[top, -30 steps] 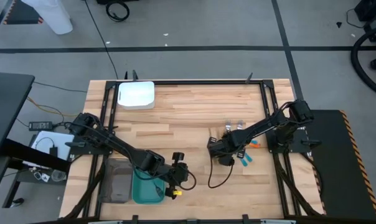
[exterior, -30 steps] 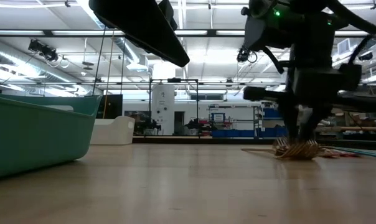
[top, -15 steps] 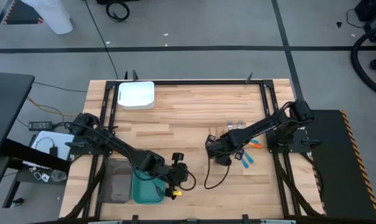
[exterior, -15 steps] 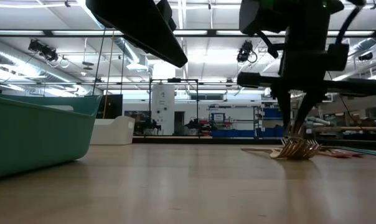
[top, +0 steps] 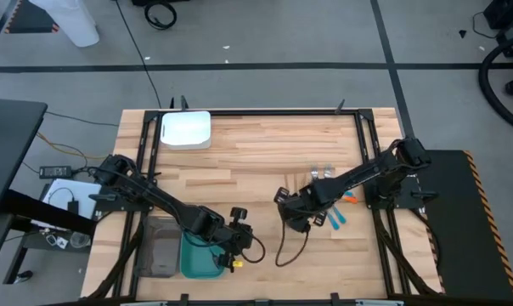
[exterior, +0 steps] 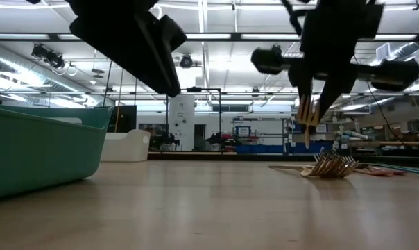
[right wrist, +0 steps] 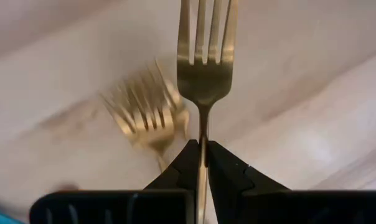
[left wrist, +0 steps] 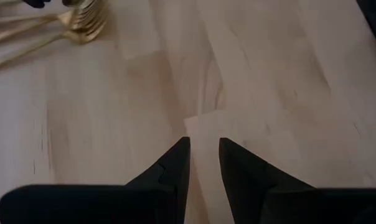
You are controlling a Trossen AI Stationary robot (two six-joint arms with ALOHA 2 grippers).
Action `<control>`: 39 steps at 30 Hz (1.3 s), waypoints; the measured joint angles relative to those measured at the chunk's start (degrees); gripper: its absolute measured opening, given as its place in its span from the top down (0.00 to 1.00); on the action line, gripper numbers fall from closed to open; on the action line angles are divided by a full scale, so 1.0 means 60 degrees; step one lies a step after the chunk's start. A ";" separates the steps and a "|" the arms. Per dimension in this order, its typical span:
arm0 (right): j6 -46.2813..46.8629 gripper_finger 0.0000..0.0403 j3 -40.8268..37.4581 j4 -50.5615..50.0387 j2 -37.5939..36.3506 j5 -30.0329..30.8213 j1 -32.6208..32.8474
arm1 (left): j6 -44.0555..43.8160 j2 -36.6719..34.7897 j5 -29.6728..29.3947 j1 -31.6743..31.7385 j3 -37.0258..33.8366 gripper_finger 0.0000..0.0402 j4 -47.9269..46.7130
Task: Sort silverware by color (type)
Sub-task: Put the gold fork into the black bin
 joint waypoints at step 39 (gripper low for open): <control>0.6237 0.92 -0.0079 0.2902 -0.1392 -0.0625 0.0341 | 0.2077 0.0000 -0.1745 0.0052 -0.0002 0.77 0.1027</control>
